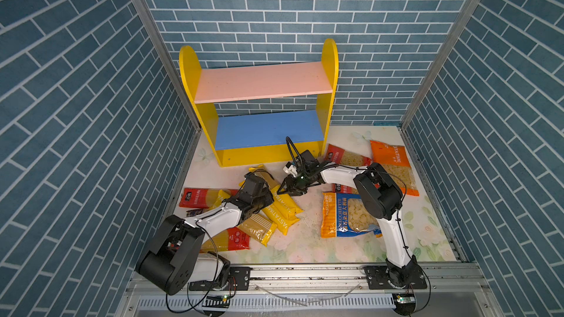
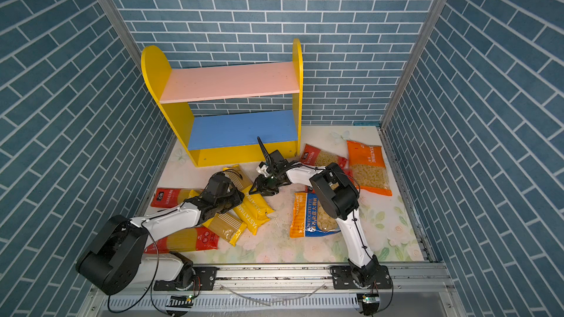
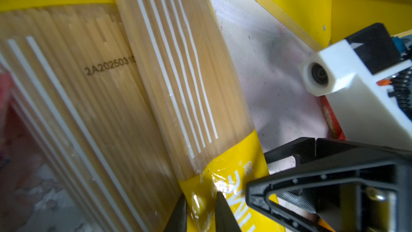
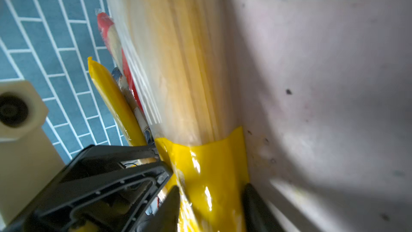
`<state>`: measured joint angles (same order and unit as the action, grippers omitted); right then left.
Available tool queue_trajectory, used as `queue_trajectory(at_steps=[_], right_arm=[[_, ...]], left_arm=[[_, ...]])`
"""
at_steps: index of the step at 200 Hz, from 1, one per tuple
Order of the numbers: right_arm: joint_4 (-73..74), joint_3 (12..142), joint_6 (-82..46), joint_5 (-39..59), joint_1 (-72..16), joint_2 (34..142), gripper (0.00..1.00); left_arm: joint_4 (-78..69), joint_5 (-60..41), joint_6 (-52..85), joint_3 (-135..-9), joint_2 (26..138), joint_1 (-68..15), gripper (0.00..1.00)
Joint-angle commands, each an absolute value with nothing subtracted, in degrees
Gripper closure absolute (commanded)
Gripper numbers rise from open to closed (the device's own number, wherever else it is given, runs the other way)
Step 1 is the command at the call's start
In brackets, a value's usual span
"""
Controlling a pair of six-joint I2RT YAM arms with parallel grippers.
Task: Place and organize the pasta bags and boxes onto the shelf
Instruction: 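Grasp the yellow spaghetti pack with both grippers and lift it upright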
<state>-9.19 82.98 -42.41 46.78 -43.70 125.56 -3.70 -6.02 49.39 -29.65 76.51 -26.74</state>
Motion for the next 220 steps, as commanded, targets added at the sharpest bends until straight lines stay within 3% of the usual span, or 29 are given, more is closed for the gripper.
queue_trajectory(at_steps=[1,31,70,132,220], right_arm=[[1.93,78.85,-48.77,52.48,-44.4,122.34,0.64],[4.03,75.08,-52.01,47.46,-44.28,118.31,0.79],[13.2,70.13,-58.89,43.5,-44.35,113.98,0.99],[12.18,65.35,-56.42,35.31,-44.52,102.69,1.0],[12.4,61.88,-47.88,27.36,-47.36,89.23,1.0]], left_arm=[[0.77,-4.85,47.07,-31.2,72.97,-26.28,0.78],[5.33,-6.45,47.06,-31.02,66.5,-23.13,0.76],[14.61,-9.46,45.92,-34.02,56.99,-19.48,0.66],[21.48,-16.23,45.63,-39.81,54.01,-15.67,0.42],[2.37,-22.72,55.11,-35.71,50.32,-14.68,0.28]])
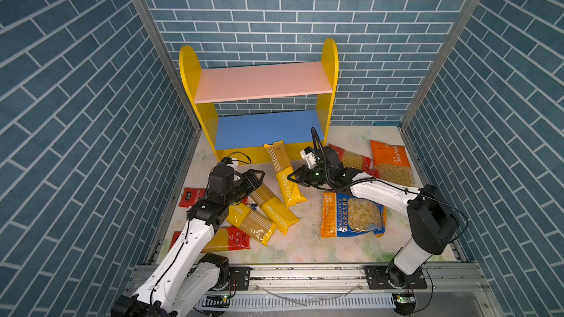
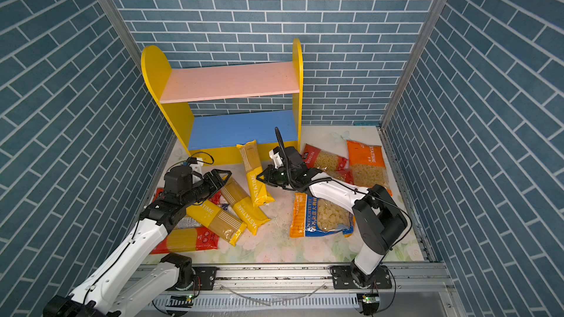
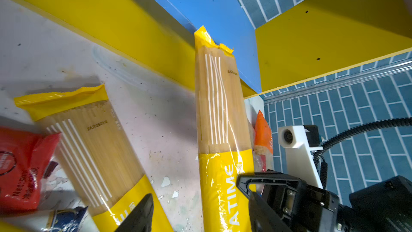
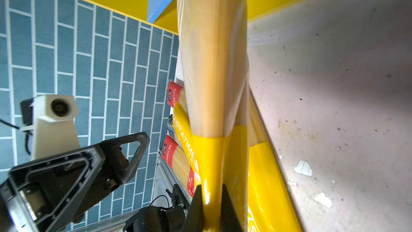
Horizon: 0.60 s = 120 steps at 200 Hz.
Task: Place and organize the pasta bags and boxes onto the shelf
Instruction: 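Grasp the yellow spaghetti pack with both grippers and lift it upright, then carry the upright spaghetti pack with both grippers up toward the pink shelf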
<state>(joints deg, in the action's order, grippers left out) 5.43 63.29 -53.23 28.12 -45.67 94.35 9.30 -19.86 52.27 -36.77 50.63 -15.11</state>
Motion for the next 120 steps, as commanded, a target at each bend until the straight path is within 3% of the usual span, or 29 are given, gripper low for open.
queue_trajectory(at_steps=[1,24,36,120], right_arm=[[12.31,61.92,-47.76,27.3,-47.46,89.04,1.0],[11.5,62.18,-45.41,25.74,-49.36,85.84,1.0],[11.64,62.74,-45.26,25.32,-49.77,84.94,1.0],[12.21,68.54,-48.76,29.59,-50.98,82.61,1.0]], left_arm=[[2.24,-22.78,55.11,-35.74,50.34,-14.68,0.27],[-2.0,-25.14,56.25,-36.56,50.78,-14.76,0.09],[-3.58,-26.28,56.52,-36.81,51.41,-14.79,0.06],[-9.82,-27.93,56.65,-37.92,52.41,-17.23,0.07]])
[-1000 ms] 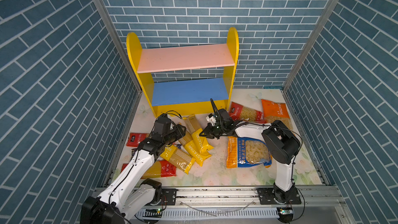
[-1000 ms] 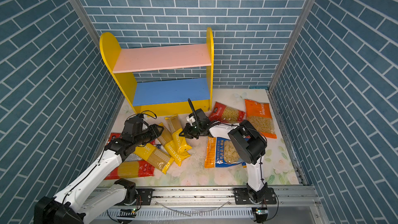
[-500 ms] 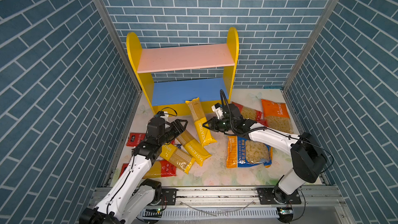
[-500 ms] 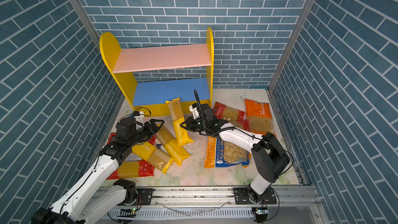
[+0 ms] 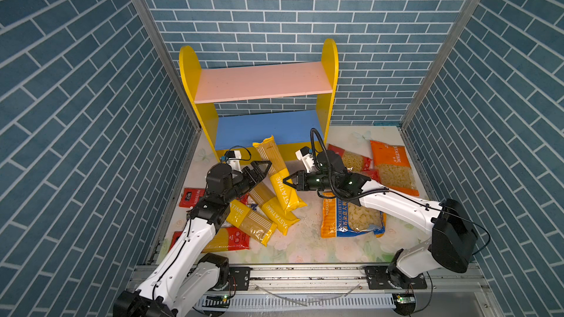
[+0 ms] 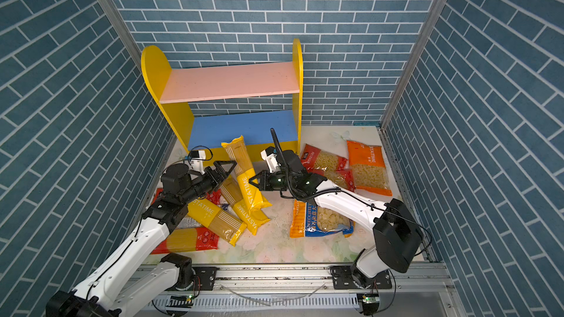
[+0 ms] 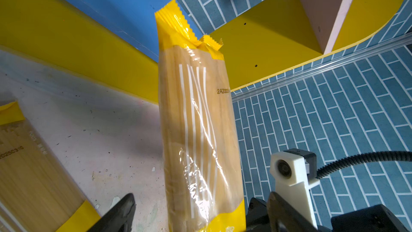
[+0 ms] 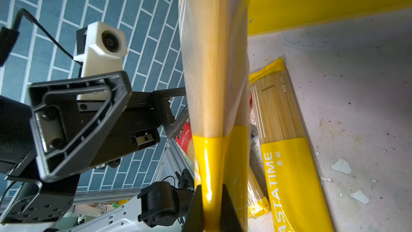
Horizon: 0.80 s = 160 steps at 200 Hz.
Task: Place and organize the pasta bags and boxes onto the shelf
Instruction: 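Carry the upright spaghetti pack with both grippers up toward the pink shelf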
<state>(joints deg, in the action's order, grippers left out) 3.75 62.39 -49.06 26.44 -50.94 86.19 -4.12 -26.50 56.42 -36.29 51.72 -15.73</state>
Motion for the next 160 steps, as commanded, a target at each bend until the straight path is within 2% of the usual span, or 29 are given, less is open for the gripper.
queue_trajectory(at_steps=[1,28,81,101,121,160], right_arm=[[12.39,68.55,-48.86,29.65,-51.02,82.62,1.0],[14.9,68.89,-50.36,30.17,-50.95,82.41,1.0],[8.23,70.87,-46.91,24.72,-50.39,81.6,1.0],[7.26,71.73,-46.24,22.44,-49.37,81.48,1.0],[9.88,72.15,-47.06,21.9,-48.65,81.02,1.0],[15.25,74.64,-50.53,26.41,-50.24,82.6,1.0]], left_arm=[[-10.14,-27.99,56.8,-37.9,52.53,-17.32,0.07],[-13.76,-29.37,58.45,-37.44,54.62,-17.98,0.1],[-0.06,-26.18,50.18,-39.81,49.75,-17.34,0.04],[2.58,-27.04,50.13,-39.73,47.64,-14.49,0.02],[-2.11,-29.75,53.55,-37.62,45.67,-10.58,0.01],[-17.23,-33.0,60.06,-38.57,52.51,-12.71,0.01]])
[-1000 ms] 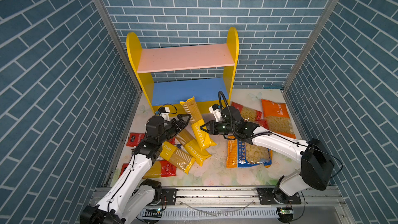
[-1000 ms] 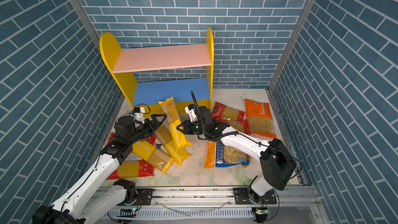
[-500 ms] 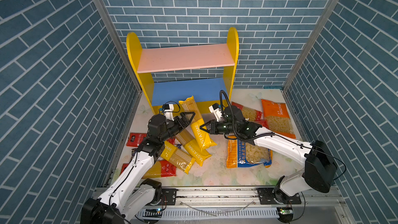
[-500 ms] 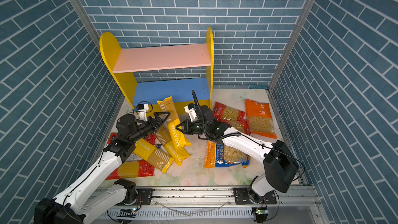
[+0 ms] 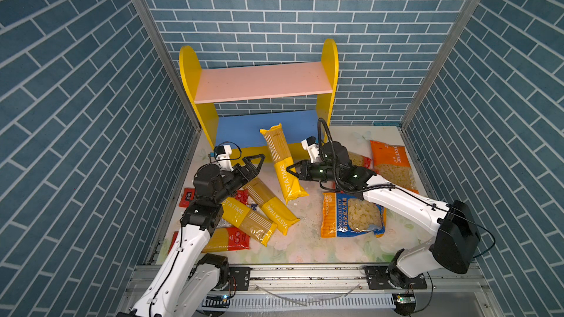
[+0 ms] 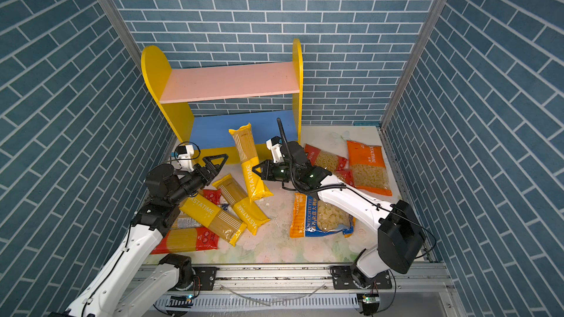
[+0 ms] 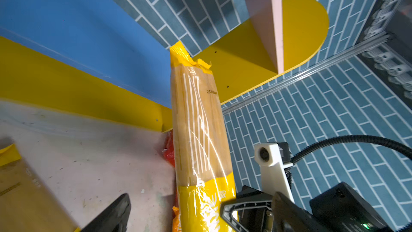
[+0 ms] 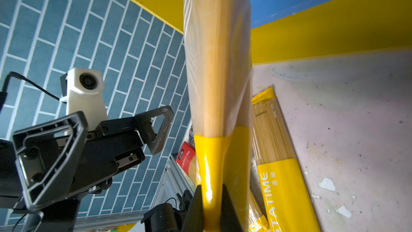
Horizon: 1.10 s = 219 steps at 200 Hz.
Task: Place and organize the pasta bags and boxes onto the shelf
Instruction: 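Carry the upright spaghetti pack with both grippers up toward the pink shelf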
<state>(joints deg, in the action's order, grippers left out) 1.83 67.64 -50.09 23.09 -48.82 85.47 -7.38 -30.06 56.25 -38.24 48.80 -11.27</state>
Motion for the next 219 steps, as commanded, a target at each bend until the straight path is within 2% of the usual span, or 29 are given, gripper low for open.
queue_trajectory(at_steps=[1,30,68,104,137,155,196,210,219], right_arm=[[15.27,74.68,-50.53,26.48,-50.3,82.61,1.0],[15.54,75.82,-50.41,28.24,-51.18,82.56,1.0],[13.5,78.26,-50.76,30.49,-51.23,83.3,1.0],[12.28,80.27,-50.61,29.38,-51.28,84.29,1.0],[11.1,81.97,-50.57,28.21,-51.11,85.34,1.0],[10.31,83.13,-50.37,27.22,-50.98,85.87,1.0],[6.5,85.19,-48.37,25.24,-50.82,86.37,0.89],[5.84,84.99,-47.46,25.14,-50.61,86.04,0.79],[4.34,85.31,-45.91,25.34,-50.32,85.89,0.63]], left_arm=[[-17.32,-32.98,60.0,-38.58,52.58,-12.81,0.01],[-20.33,-32.38,59.75,-39.64,56.41,-15.29,0.04],[-24.23,-33.39,60.5,-43.74,58.63,-15.98,0.14],[-23.19,-33.9,59.45,-46.57,59.95,-16.08,0.43],[-24.36,-35.06,59.99,-49.54,61.78,-16.08,0.58],[-24.06,-35.93,60.04,-52.76,63.06,-16.08,0.71],[-22.61,-36.0,61.82,-59.72,65.34,-16.0,0.92],[-22.76,-35.6,62.8,-61.16,65.88,-15.67,0.97],[-22.68,-35.81,62.78,-62.54,66.37,-15.27,0.98]])
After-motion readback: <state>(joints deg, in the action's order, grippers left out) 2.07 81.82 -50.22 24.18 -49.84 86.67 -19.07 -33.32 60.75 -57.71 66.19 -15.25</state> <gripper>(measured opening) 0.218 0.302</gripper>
